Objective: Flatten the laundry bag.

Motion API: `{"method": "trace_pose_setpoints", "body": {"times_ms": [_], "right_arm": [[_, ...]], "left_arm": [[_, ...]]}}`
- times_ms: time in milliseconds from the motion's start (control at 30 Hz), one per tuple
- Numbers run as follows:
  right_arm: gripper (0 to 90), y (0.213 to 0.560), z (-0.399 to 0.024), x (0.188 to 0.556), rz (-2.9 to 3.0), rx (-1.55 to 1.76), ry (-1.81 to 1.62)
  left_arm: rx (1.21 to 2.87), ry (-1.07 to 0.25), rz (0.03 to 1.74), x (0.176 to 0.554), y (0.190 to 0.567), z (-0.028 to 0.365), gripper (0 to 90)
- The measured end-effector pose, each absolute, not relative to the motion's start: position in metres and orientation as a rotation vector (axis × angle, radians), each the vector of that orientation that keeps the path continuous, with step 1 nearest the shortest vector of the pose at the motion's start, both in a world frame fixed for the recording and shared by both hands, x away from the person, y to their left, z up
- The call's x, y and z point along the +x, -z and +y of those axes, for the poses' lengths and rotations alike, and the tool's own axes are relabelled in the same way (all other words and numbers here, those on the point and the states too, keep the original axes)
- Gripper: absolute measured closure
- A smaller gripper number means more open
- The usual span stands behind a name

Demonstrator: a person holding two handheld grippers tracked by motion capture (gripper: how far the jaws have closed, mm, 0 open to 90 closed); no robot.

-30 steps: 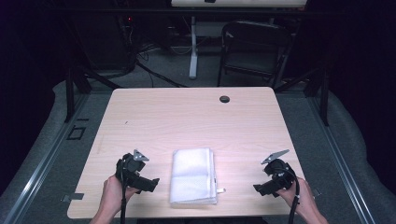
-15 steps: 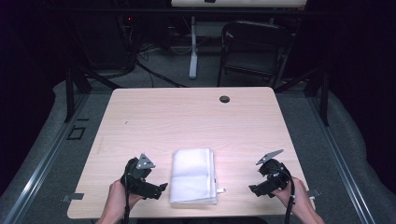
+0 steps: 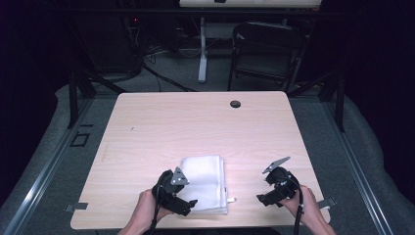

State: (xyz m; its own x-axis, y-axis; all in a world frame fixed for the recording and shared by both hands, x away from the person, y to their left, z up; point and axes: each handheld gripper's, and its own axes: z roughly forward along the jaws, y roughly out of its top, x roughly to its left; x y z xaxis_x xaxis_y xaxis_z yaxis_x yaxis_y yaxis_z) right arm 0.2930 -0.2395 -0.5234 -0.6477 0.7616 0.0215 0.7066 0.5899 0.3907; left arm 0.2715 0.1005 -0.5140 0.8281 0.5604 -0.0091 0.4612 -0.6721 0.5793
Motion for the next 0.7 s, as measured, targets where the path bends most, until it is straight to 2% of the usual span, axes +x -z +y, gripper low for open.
{"method": "trace_pose_setpoints", "body": {"times_ms": [167, 367, 700], "right_arm": [[15.1, 0.521, -0.237, 0.294, 2.688, 1.214, -0.564], [15.4, 0.523, -0.239, 0.293, 2.686, 1.236, -0.574], [15.6, 0.527, -0.235, 0.294, 2.726, 1.213, -0.534]], "left_arm": [[2.466, -0.225, 0.714, 0.273, 0.521, 0.086, 14.9], [2.499, -0.163, 0.631, 0.268, 0.527, 0.071, 14.5], [2.586, -0.204, 0.638, 0.269, 0.541, 0.053, 18.0]]}}
